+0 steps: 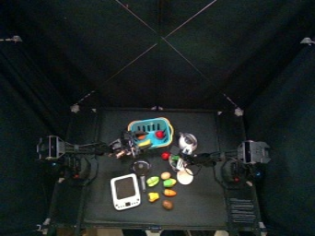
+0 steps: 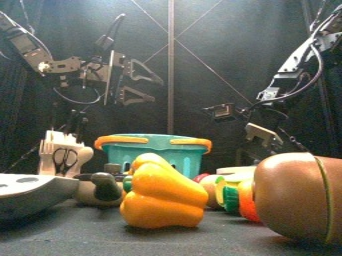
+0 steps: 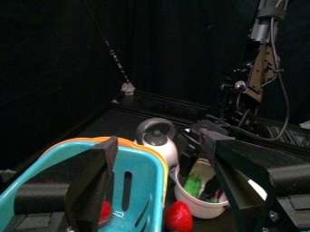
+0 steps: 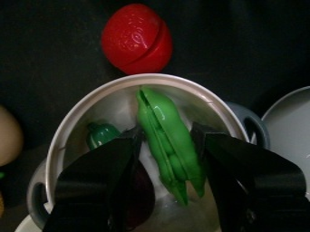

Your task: Grab pea

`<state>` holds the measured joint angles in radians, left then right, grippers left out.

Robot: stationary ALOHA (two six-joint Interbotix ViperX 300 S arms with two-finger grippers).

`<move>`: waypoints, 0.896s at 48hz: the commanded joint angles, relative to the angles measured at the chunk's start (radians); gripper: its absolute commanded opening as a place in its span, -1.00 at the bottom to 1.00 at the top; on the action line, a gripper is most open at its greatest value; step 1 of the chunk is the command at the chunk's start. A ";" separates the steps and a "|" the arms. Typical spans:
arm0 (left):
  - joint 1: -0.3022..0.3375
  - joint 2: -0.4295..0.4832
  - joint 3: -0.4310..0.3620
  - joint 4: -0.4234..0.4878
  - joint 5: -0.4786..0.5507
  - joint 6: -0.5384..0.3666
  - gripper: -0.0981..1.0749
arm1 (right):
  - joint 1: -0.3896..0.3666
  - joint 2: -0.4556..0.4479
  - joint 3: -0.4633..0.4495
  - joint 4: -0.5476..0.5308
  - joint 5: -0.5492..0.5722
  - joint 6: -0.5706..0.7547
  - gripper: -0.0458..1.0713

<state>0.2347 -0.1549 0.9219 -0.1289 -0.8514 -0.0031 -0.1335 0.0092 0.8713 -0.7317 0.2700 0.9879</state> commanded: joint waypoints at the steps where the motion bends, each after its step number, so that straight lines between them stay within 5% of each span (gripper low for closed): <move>1: -0.002 -0.003 -0.011 0.000 -0.009 0.002 0.92 | -0.002 0.028 0.008 0.005 0.005 0.003 0.53; 13: -0.002 -0.003 -0.011 0.000 -0.006 0.002 0.92 | 0.000 0.008 -0.002 0.003 0.021 0.005 0.26; 31: -0.003 -0.003 -0.015 0.002 -0.006 0.002 0.92 | 0.026 -0.164 -0.032 0.003 0.126 0.005 0.24; 43: -0.003 -0.003 -0.017 0.002 -0.006 0.002 0.92 | 0.043 -0.192 -0.029 0.006 0.144 0.005 0.24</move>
<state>0.2332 -0.1549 0.9219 -0.1289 -0.8514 -0.0031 -0.0951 -0.1580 0.8529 -0.7256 0.4126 0.9910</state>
